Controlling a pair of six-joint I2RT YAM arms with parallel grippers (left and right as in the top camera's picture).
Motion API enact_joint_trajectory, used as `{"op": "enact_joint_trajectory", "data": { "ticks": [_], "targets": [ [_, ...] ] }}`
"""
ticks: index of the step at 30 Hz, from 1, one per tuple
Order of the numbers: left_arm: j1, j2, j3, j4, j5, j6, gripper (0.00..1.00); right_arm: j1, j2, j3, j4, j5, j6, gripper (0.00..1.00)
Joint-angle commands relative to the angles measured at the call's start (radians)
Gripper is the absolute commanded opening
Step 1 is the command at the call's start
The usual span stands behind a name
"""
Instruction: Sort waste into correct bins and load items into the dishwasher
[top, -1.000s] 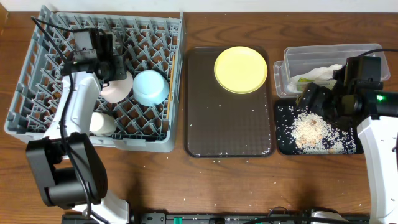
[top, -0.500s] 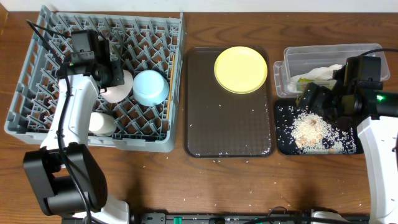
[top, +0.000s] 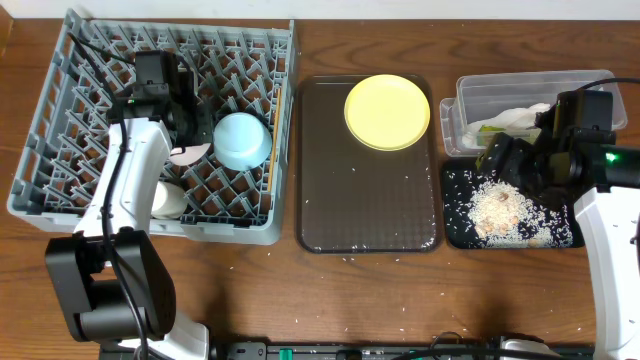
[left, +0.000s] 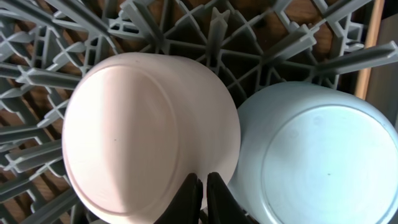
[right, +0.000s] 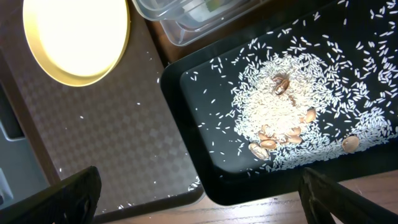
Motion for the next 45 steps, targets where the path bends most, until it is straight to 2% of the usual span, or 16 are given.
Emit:
{"op": "enact_joint_trajectory", "data": {
  "ticks": [1,7,17,28,36,41,45],
  "targets": [
    [0.001,-0.045,0.006,0.003,-0.013,-0.038,0.08,-0.005,-0.012,0.011,-0.001,-0.001,-0.01,0.99],
    [0.002,-0.099,0.005,0.011,-0.107,-0.04,0.07,-0.005,-0.012,0.012,-0.001,-0.001,-0.01,0.99],
    [0.003,0.064,-0.007,0.022,-0.143,-0.04,0.07,-0.005,-0.012,0.012,-0.001,-0.001,-0.01,0.99],
    [-0.003,0.015,-0.006,0.014,-0.101,-0.045,0.07,-0.005,-0.012,0.012,-0.001,-0.001,-0.01,0.99],
    [-0.037,-0.125,-0.006,-0.008,0.136,-0.046,0.07,-0.005,-0.012,0.012,-0.001,-0.001,-0.01,0.99],
    [-0.131,-0.106,-0.013,-0.026,0.119,-0.048,0.07,-0.005,-0.012,0.012,-0.001,-0.001,-0.01,0.99],
    [-0.189,-0.036,-0.015,-0.014,0.039,-0.048,0.07,-0.005,-0.012,0.012,-0.001,-0.001,-0.01,0.99]
  ]
}}
